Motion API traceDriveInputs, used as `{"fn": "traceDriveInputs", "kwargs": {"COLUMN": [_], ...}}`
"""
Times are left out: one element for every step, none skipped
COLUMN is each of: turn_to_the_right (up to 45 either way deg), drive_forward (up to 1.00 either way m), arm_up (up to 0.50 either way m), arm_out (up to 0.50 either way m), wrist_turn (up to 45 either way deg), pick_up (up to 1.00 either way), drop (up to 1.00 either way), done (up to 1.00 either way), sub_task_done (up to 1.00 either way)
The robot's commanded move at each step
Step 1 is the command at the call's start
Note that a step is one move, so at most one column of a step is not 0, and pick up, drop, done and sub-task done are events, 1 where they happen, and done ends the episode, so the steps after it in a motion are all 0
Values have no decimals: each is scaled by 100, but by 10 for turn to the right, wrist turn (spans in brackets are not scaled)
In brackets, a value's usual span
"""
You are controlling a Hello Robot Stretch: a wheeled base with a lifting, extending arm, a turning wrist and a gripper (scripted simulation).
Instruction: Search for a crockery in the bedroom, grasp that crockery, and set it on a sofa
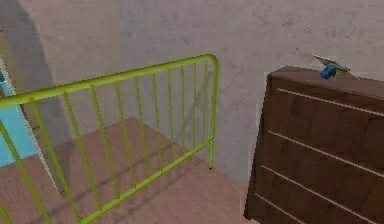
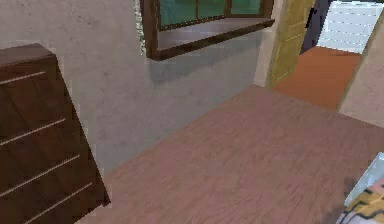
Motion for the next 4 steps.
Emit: {"fn": "traceDriveInputs", "kwargs": {"turn_to_the_right": [0,-420,0,-450], "drive_forward": [20,0,15,0], "arm_up": [0,0,0,0], "arm_out": [0,0,0,0], "wrist_turn": [0,0,0,0], "pick_up": [0,0,0,0], "drop": [0,0,0,0], "done": [0,0,0,0], "sub_task_done": [0,0,0,0]}}
